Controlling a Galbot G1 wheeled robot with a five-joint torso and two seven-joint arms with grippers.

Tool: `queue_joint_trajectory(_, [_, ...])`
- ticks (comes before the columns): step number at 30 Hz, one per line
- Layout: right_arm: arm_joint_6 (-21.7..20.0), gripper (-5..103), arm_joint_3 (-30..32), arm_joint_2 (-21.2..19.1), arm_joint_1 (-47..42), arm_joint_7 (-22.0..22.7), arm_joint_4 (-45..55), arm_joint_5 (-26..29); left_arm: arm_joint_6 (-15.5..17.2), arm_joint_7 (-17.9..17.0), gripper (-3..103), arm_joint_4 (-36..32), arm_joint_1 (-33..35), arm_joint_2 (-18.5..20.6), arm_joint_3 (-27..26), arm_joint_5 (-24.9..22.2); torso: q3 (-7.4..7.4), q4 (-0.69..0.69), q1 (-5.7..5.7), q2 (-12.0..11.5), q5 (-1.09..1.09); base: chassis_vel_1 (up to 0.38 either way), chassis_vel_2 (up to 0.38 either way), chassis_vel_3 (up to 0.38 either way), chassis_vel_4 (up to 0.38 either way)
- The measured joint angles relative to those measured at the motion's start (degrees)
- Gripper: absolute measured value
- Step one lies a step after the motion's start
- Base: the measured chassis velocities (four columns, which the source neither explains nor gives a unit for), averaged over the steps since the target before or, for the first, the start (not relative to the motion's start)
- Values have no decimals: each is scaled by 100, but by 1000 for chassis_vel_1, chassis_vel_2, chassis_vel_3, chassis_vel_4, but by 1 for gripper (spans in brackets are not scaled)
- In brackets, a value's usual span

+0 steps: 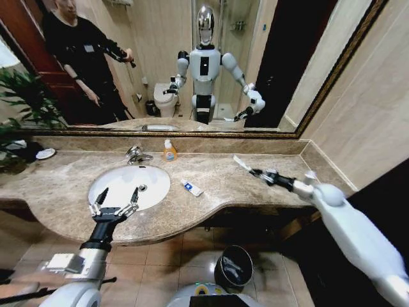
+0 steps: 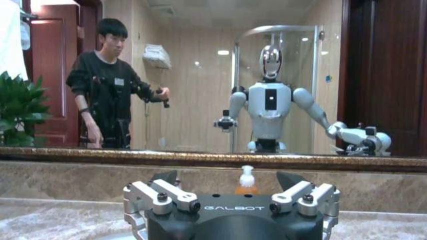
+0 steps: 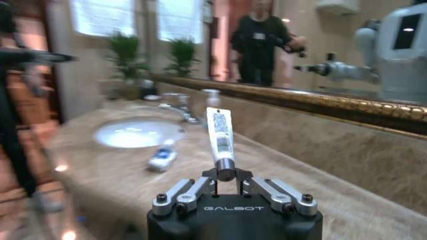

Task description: Pick up the trash from the sink and place it in the trash bin.

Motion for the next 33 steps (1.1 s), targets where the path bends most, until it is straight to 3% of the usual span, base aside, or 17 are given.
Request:
queue_joint_trajectory(2, [128, 17, 597, -61, -436, -1059, -147, 16, 0, 0, 100, 0, 1, 0, 0, 0, 0, 0, 0, 0, 0, 0, 0, 0, 0])
queue_joint_trajectory(3, [128, 17, 597, -61, -436, -1059, -147, 16, 0, 0, 100, 0, 1, 0, 0, 0, 0, 0, 0, 0, 0, 0, 0, 0, 0])
queue_joint_trajectory(5, [320, 17, 1037, -80, -978, -1746, -168, 12, 0, 0, 100, 0, 0, 0, 0, 0, 0, 1, 0, 0, -3, 0, 0, 0, 0])
queue_joint_trajectory(9, [530, 17, 1300, 78, -1638, -1866, -23, 7, 0, 0, 100, 0, 0, 0, 0, 0, 0, -1, 0, 0, -2, 0, 0, 0, 0])
queue_joint_trajectory(15, [765, 17, 1393, 650, -1958, -1833, -173, -767, 0, -1, 100, 0, 0, 1, 0, 0, 0, 1, 0, 0, -1, 0, 0, 0, 0])
queue_joint_trajectory(18, [881, 17, 1248, 1203, -1942, -1588, -506, -1494, 0, -1, 100, 0, 0, 0, 0, 0, 1, 1, 0, 0, 1, 0, 0, 0, 0])
queue_joint_trajectory(19, [881, 17, 1248, 1203, -1942, -1588, -506, -1494, 0, -1, 100, 0, 0, 0, 0, 0, 1, 1, 0, 0, 1, 0, 0, 0, 0])
queue_joint_trajectory(21, [993, 17, 1137, 1551, -1904, -1205, -721, -1974, 0, -1, 100, 0, 0, 0, 0, 0, 1, 1, 1, 0, 1, 0, 0, 0, 0])
queue_joint_trajectory(22, [1155, 17, 1047, 1787, -1874, -780, -894, -2372, 0, -1, 100, 0, 0, 0, 0, 0, 1, 1, 1, 0, -1, 0, 0, 0, 0])
queue_joint_trajectory(24, [1239, 17, 1014, 1894, -1856, -546, -984, -2621, 0, 1, 100, 0, 0, 0, 0, 0, 1, 1, 0, 0, -1, 0, 0, 0, 0])
queue_joint_trajectory(27, [1587, 17, 979, 2259, -1781, 422, -1451, -3640, 0, -1, 100, 0, 0, 0, 0, 0, 1, 2, 1, 0, -3, 0, 0, 0, 0])
queue_joint_trajectory(28, [1587, 17, 979, 2259, -1781, 422, -1451, -3640, 0, -1, 100, 0, 0, 0, 0, 0, 1, 2, 1, 0, -3, 0, 0, 0, 0])
queue_joint_trajectory(30, [1947, 17, 1133, 2502, -1675, 813, -1986, -4338, 0, -1, 100, 0, 0, 0, 0, 0, 1, 1, 1, -1, -1, 0, 0, 0, 0])
queue_joint_trajectory(33, [2214, 17, 1268, 2661, -1634, 1092, -2346, -4762, 0, -1, 100, 0, 0, 0, 0, 0, 1, 1, 1, -1, -2, 0, 0, 0, 0])
